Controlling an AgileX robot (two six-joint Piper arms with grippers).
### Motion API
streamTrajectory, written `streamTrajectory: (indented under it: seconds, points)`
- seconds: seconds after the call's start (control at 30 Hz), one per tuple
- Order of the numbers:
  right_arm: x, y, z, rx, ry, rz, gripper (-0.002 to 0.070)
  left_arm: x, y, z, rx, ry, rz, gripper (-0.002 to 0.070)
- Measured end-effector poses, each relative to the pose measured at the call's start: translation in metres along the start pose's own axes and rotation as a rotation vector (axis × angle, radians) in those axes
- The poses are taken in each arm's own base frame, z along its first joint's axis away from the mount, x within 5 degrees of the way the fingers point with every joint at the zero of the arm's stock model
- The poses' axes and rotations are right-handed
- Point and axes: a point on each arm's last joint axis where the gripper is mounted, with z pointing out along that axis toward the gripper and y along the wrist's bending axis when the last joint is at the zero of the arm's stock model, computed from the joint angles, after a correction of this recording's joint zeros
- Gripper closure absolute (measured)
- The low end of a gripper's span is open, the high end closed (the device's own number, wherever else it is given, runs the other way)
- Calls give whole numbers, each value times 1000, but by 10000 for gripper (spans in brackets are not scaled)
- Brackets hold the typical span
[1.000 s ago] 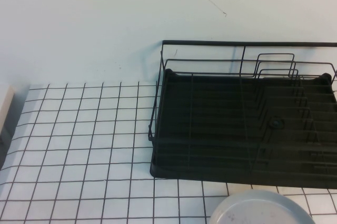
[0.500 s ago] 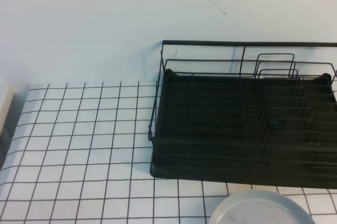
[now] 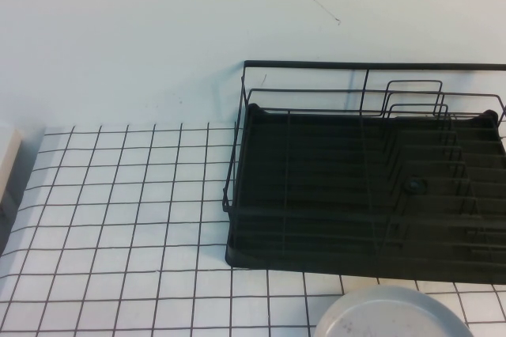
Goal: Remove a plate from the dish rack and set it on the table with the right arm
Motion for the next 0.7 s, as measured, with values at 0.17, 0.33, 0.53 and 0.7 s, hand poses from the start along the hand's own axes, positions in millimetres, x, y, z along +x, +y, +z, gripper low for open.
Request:
streamTrajectory:
  seconds: [0.17, 0.33, 0.53, 0.7]
  points:
    - [3, -13, 11, 255, -271, 116, 678, 0, 0, 0, 0, 0, 0, 678]
    - [46, -2, 25, 368, -261, 147, 678, 0, 0, 0, 0, 0, 0, 678]
    - [114, 20, 44, 468, -102, 288, 678, 0, 0, 0, 0, 0, 0, 678]
    - [153, 37, 58, 475, -49, 442, 678, 0, 0, 0, 0, 0, 0, 678]
